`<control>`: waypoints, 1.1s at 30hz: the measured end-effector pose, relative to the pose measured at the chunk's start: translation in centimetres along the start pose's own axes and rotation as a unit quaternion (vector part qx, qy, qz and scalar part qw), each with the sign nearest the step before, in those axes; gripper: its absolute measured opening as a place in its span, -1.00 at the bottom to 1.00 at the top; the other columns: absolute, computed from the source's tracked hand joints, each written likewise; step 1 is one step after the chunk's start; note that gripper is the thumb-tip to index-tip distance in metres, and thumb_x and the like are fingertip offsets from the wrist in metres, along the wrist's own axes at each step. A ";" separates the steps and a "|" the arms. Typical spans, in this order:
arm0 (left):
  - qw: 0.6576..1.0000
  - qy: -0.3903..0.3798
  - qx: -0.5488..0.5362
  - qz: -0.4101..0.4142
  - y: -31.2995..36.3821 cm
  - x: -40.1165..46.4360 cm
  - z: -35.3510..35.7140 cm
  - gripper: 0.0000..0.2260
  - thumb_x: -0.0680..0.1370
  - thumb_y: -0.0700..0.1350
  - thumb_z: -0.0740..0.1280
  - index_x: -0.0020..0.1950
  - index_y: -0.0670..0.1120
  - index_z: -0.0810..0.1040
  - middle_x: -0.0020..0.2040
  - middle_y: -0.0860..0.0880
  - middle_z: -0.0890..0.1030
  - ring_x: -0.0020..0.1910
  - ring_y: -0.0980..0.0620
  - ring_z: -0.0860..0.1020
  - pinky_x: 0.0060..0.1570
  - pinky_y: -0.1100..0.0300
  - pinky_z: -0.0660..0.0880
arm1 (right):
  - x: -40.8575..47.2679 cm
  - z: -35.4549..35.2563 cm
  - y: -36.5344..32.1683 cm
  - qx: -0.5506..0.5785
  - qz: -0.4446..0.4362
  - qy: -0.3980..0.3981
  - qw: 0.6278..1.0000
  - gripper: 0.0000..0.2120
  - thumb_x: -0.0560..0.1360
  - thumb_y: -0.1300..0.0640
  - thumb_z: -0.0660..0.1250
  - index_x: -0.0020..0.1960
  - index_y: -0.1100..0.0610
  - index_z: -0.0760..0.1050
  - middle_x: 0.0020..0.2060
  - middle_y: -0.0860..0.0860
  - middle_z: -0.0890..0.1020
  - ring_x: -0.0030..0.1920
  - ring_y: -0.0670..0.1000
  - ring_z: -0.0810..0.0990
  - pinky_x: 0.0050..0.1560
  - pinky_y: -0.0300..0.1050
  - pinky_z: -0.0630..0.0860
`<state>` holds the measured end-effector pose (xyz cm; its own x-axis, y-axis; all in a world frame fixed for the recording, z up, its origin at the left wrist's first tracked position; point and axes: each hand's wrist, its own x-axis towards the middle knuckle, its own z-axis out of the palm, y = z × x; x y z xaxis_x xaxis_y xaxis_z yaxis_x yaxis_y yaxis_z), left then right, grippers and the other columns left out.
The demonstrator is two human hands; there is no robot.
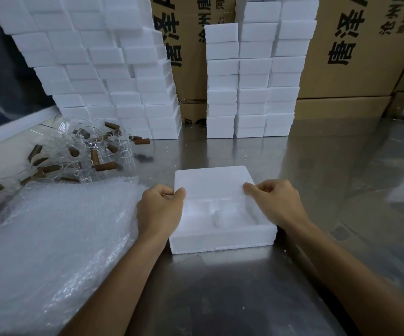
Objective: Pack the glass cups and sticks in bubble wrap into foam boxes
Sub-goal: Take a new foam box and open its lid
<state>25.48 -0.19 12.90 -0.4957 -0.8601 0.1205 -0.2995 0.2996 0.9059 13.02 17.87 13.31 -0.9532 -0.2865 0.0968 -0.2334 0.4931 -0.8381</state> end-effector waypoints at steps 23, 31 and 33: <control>0.998 -0.038 0.013 0.046 -0.7 0.7 -0.9 -0.80 0.56 0.00 0.36 0.16 0.10 0.67 -0.13 0.19 0.63 -0.18 0.17 0.57 -0.22 0.26 0.48 | -0.7 0.6 -0.5 0.036 -0.005 -0.019 0.999 -0.58 0.52 -0.07 0.39 0.34 -0.03 0.46 -0.20 -0.10 0.66 -0.21 -0.08 0.61 -0.14 -0.14 0.49; 0.996 -0.055 0.021 0.060 -0.5 0.5 -1.1 -0.61 0.42 0.18 0.49 0.19 0.05 0.66 -0.09 0.14 0.56 -0.15 0.20 0.51 -0.06 0.25 0.40 | -0.9 0.6 -2.1 -0.182 -0.088 -0.006 0.979 -0.66 0.57 -0.03 0.25 0.32 -0.08 0.51 0.15 0.01 0.56 0.04 0.09 0.57 -0.01 -0.08 0.38; 0.997 -0.056 0.017 0.055 -0.5 0.6 -1.1 -0.60 0.41 0.17 0.51 0.19 0.05 0.66 -0.07 0.13 0.57 -0.13 0.19 0.52 -0.06 0.25 0.41 | -1.1 1.5 -3.1 -0.244 -0.133 -0.006 0.961 -0.67 0.59 0.00 0.21 0.33 -0.05 0.52 0.25 0.04 0.46 0.18 0.17 0.50 0.12 0.00 0.40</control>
<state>26.19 -1.29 12.97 -0.6144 -0.7705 0.1695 -0.2652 0.4041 0.8754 15.09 15.44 14.97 -0.8455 -0.4640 0.2642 -0.5339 0.7263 -0.4330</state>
